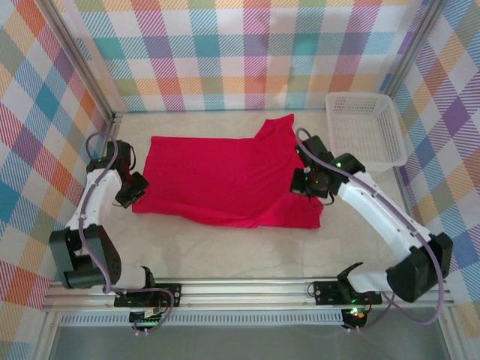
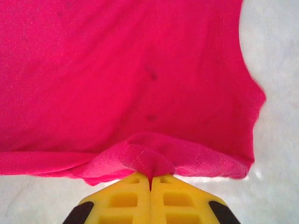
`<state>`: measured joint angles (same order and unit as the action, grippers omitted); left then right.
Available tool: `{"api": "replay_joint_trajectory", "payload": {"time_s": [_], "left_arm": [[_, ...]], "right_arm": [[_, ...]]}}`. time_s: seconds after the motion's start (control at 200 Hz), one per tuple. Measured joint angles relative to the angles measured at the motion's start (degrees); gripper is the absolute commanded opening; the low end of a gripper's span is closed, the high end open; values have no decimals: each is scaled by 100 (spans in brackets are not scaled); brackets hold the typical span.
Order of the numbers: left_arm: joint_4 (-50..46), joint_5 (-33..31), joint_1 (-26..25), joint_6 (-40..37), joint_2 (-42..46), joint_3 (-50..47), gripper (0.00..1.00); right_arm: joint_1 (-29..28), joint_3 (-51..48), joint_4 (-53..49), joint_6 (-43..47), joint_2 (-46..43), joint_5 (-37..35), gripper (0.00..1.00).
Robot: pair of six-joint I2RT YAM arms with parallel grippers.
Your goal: Fold the inside-out t-shirt
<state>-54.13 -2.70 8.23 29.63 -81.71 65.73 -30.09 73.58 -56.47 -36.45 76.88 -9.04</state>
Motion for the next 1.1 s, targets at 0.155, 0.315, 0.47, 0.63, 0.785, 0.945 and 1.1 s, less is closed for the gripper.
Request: {"api": "replay_joint_trajectory", "payload": {"time_s": [0.155, 0.315, 0.47, 0.63, 0.785, 0.945, 1.1], "left_arm": [[7, -175, -24, -79, -734, 798, 0], [-31, -291, -76, -127, -1602, 1464, 0], [-260, -387, -181, -229, -2522, 2214, 0], [-485, -468, -293, -251, -3252, 2962, 0], [-686, -555, -407, -297, -3827, 3650, 2], [-909, -599, -455, -409, -4312, 4129, 27], [-1226, -772, -437, -549, -4776, 4719, 43]], "right_arm": [[348, 595, 313, 452, 673, 35, 0], [570, 1161, 483, 756, 1375, 168, 0], [743, 1722, 566, 957, 2188, 323, 0], [962, 2223, 577, 1082, 2940, 435, 0], [1117, 2750, 535, 1174, 3480, 514, 0], [1220, 3407, 455, 1196, 4092, 619, 3], [1290, 4503, 24, 1213, 4999, 785, 41]]}}
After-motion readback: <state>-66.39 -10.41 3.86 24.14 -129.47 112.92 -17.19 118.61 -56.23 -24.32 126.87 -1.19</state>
